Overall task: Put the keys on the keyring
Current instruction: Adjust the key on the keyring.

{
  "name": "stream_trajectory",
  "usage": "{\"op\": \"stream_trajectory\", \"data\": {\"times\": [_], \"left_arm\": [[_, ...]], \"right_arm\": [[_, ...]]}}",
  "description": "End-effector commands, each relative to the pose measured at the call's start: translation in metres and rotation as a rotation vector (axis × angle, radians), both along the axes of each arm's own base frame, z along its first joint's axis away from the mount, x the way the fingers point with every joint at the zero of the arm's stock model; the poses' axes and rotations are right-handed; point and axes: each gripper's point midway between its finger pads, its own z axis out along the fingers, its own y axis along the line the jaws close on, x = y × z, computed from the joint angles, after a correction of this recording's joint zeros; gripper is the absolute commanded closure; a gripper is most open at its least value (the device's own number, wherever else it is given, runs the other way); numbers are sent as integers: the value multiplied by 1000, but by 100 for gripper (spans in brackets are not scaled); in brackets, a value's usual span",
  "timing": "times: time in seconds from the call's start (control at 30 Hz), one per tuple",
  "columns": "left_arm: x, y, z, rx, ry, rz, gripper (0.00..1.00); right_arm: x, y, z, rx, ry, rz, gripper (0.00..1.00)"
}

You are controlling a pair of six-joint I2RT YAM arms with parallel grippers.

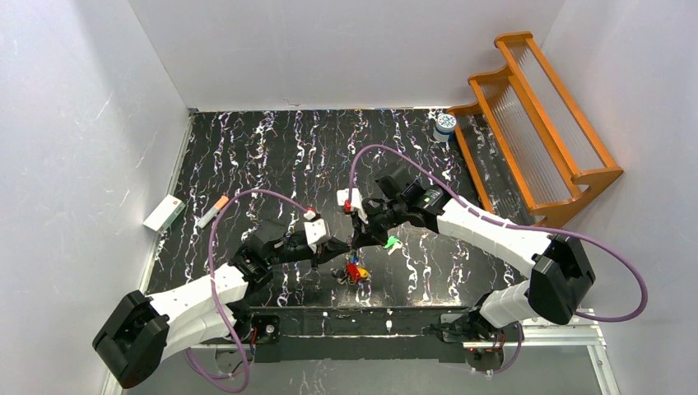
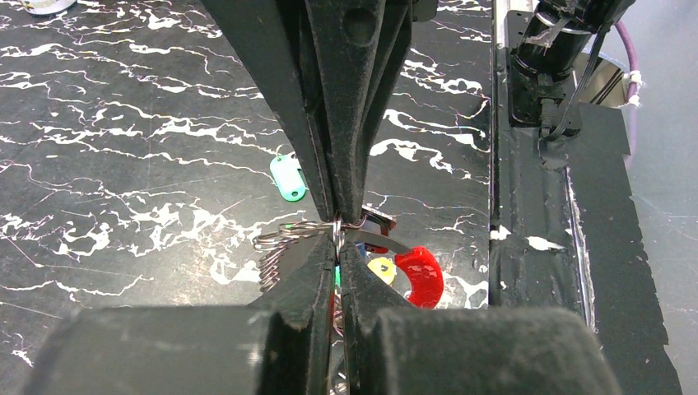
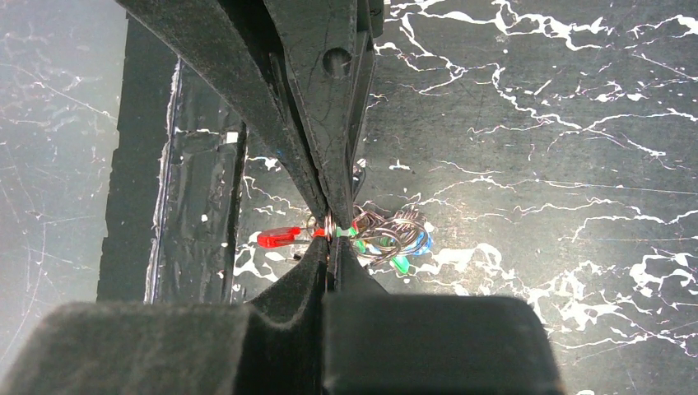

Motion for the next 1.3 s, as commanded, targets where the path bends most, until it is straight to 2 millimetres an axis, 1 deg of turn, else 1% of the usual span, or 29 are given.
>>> {"op": "stream_trajectory", "data": {"times": [0.0, 0.13, 0.2, 0.23, 0.3, 0.53, 0.6, 0.77, 0.93, 0.97, 1.1, 1.13, 1.27], "left_arm": [[1, -6, 20, -41, -38, -17, 100], [2, -4, 21, -54, -35, 8, 100], [4, -3, 23, -71, -37, 27, 100], [5, -2, 25, -85, -41, 40, 100], [7, 0, 28, -115, -41, 68, 100], [3, 6, 41, -197, -97, 81, 100], [1, 7, 46, -220, -120, 74, 100], [-8, 8, 56, -267, -169, 38, 100], [-14, 6, 62, -292, -159, 5, 100], [-15, 6, 63, -295, -161, 3, 100], [-16, 6, 67, -305, -167, -6, 100], [-16, 6, 68, -306, -168, -8, 100], [-18, 6, 68, -309, -170, -14, 100]], "right_arm": [[2, 2, 0, -11, -12, -10, 94], [5, 2, 1, 29, -32, -51, 62], [6, 2, 7, 76, -49, -60, 48], [7, 4, 11, 112, -62, -63, 44], [7, 3, 17, 168, -75, -69, 40], [6, -6, 35, 301, -111, -70, 41], [5, -5, 44, 351, -131, -57, 42], [0, -6, 61, 450, -152, -37, 47], [-8, -4, 71, 513, -146, 8, 53], [-9, -3, 72, 522, -142, 16, 54], [-9, 1, 68, 525, -106, 26, 67], [-9, 2, 66, 518, -95, 25, 69], [-9, 5, 59, 497, -63, 37, 69]]}}
